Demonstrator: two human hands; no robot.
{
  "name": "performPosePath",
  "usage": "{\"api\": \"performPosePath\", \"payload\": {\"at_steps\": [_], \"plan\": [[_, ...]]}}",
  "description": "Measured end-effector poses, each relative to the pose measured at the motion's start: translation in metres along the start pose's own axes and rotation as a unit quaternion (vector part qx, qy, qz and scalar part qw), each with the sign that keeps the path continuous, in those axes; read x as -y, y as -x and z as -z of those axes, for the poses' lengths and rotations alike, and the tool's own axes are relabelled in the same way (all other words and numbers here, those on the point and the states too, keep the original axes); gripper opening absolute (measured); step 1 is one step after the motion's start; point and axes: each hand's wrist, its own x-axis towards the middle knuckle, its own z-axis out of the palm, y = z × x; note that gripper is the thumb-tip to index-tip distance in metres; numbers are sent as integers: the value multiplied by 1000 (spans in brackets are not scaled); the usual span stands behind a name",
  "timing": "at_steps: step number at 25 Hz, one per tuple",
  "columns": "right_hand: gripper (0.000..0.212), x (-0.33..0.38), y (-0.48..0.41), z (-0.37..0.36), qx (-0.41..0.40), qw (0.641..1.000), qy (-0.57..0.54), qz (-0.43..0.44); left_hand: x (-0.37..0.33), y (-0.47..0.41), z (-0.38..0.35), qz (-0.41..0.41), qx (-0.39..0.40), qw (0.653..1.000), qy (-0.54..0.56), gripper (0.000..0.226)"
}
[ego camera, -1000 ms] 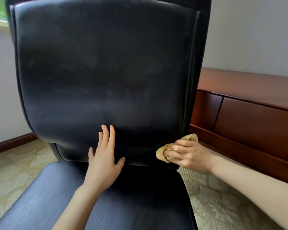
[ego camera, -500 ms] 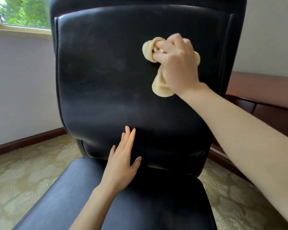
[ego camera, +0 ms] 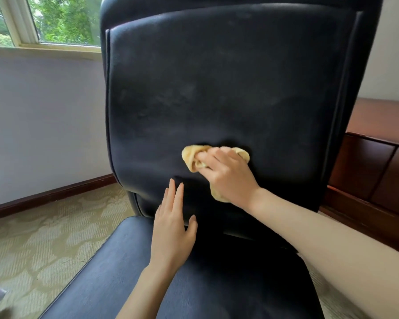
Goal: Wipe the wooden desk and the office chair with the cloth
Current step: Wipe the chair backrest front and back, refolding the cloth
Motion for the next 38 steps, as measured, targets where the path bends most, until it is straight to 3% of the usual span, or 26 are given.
{"api": "performPosePath", "payload": {"at_steps": [4,7,9,11,16,20,23,27,31,35,38], "plan": [[17,-4,25,14,96,990,-20,102,0,3,8,25,19,999,-12,78],[22,-14,39,33,181,960,7,211,7,6,19,49,30,998,-26,79],[25,-27,46,48,192,954,21,230,9,5,22,60,34,997,-43,79],[24,-34,31,60,151,964,22,219,14,4,33,73,33,996,-49,80],[29,-49,-42,58,62,997,46,14,18,-6,50,69,48,993,-78,81],[42,-44,-111,34,55,982,4,-183,30,-14,67,76,38,993,-82,83],[46,-26,-138,8,40,964,-16,-264,44,-29,68,74,19,996,-38,84],[42,-6,-116,-16,35,987,-7,-155,50,-46,53,59,6,998,1,89],[35,5,-87,-32,5,1000,5,-21,59,-55,42,54,20,998,-36,95],[32,22,-46,-35,74,993,4,96,59,-58,48,78,49,995,-45,94],[43,22,-7,-25,142,970,25,193,53,-54,59,80,71,993,-39,92]]}}
